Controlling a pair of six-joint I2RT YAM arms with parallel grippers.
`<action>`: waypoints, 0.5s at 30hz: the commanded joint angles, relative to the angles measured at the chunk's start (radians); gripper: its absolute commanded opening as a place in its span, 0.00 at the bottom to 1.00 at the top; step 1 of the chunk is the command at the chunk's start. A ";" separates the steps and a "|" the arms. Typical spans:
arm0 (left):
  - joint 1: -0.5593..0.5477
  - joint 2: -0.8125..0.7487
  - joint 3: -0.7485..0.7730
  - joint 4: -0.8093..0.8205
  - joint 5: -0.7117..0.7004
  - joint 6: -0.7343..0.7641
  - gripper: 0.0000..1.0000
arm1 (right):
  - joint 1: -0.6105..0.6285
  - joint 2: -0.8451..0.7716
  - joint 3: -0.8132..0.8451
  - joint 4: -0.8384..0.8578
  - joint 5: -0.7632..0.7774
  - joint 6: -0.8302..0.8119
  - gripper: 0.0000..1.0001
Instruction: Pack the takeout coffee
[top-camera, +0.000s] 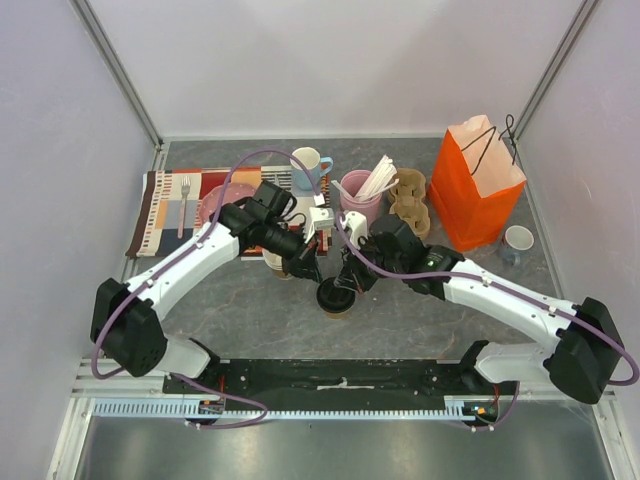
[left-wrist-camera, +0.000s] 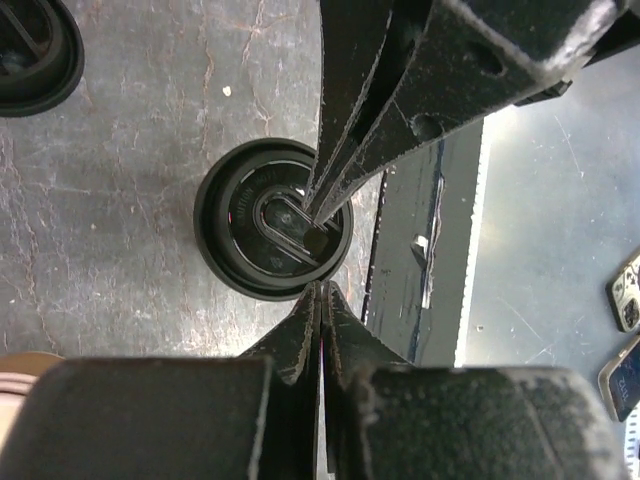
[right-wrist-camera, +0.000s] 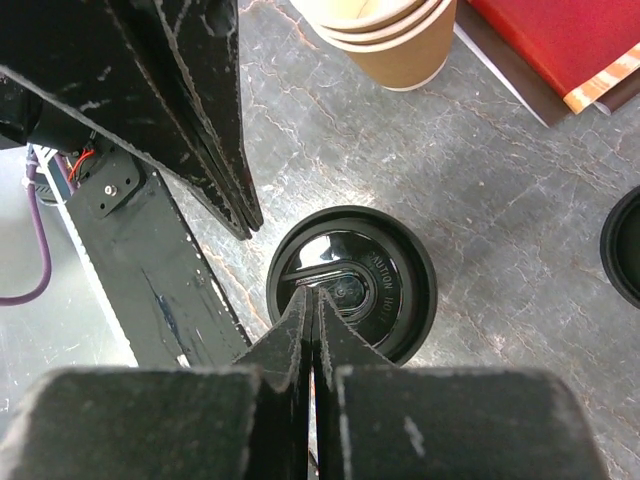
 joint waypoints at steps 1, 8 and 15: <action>-0.037 0.032 -0.038 0.153 0.022 -0.057 0.02 | -0.005 0.007 0.002 0.035 -0.023 0.015 0.00; -0.049 0.141 -0.124 0.252 -0.036 -0.070 0.02 | -0.051 0.032 -0.255 0.209 -0.077 0.084 0.00; -0.049 0.093 -0.140 0.232 -0.053 -0.040 0.02 | -0.059 0.026 -0.198 0.152 -0.079 0.064 0.00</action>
